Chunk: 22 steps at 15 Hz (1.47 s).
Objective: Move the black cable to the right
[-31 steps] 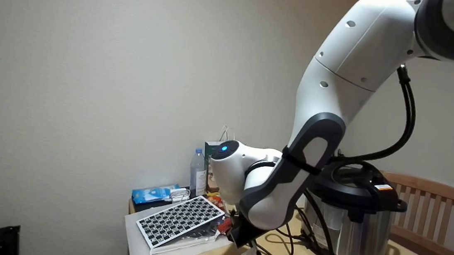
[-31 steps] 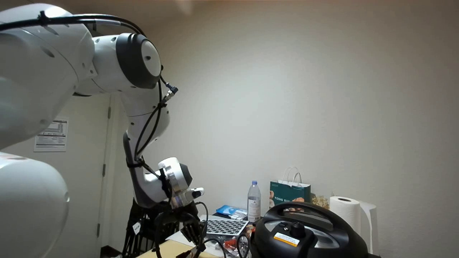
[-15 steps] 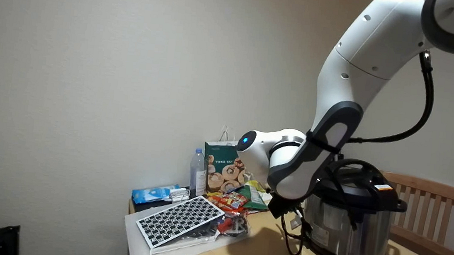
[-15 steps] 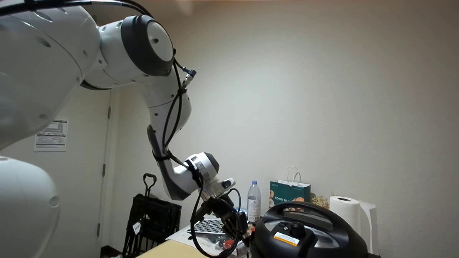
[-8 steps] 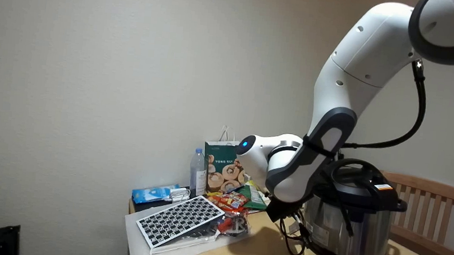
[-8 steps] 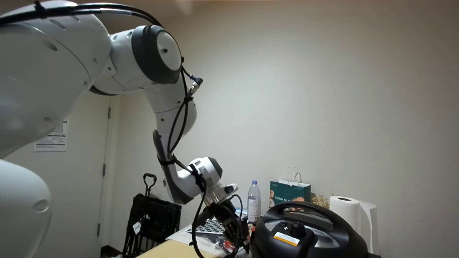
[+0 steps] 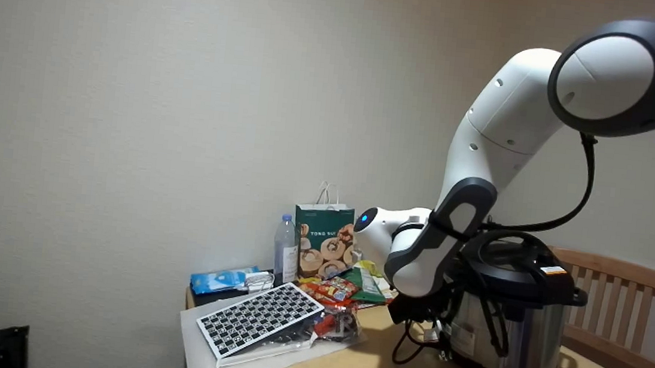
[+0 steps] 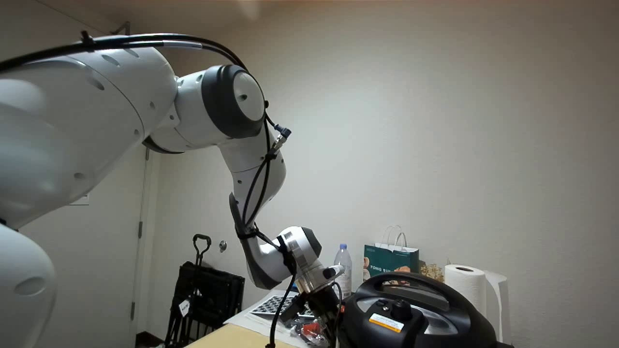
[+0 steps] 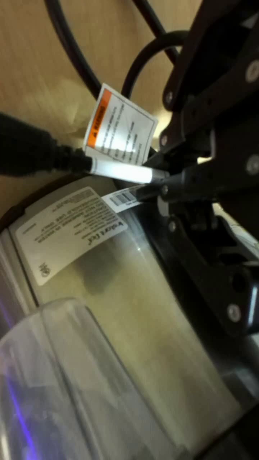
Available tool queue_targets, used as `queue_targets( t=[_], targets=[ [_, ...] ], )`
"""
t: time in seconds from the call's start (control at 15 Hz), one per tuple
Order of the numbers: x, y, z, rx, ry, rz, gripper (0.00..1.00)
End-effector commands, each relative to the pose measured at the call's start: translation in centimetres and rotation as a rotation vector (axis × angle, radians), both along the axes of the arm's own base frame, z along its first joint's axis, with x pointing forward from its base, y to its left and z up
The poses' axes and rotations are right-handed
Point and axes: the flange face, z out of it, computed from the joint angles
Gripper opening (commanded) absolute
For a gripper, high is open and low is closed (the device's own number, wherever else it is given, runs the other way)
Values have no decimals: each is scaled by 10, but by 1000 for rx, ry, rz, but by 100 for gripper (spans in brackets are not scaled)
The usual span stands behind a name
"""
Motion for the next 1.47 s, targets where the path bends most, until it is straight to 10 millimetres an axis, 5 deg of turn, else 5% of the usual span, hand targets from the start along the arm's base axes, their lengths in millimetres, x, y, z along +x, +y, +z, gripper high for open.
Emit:
queue_targets(
  t=[0.0, 0.13, 0.2, 0.53, 0.6, 1.0, 1.4],
  targets=[
    [0, 0, -2, -1, 2, -3, 17],
    [1, 0, -3, -1, 1, -4, 17],
    [1, 0, -3, -1, 2, -4, 4],
    [9, 16, -54, -22, 42, -98, 4],
    [9, 18, -60, -28, 49, -112, 42],
    [15, 24, -77, -79, 35, -148, 70],
    [18, 42, -44, -159, -71, -191, 100]
  ],
)
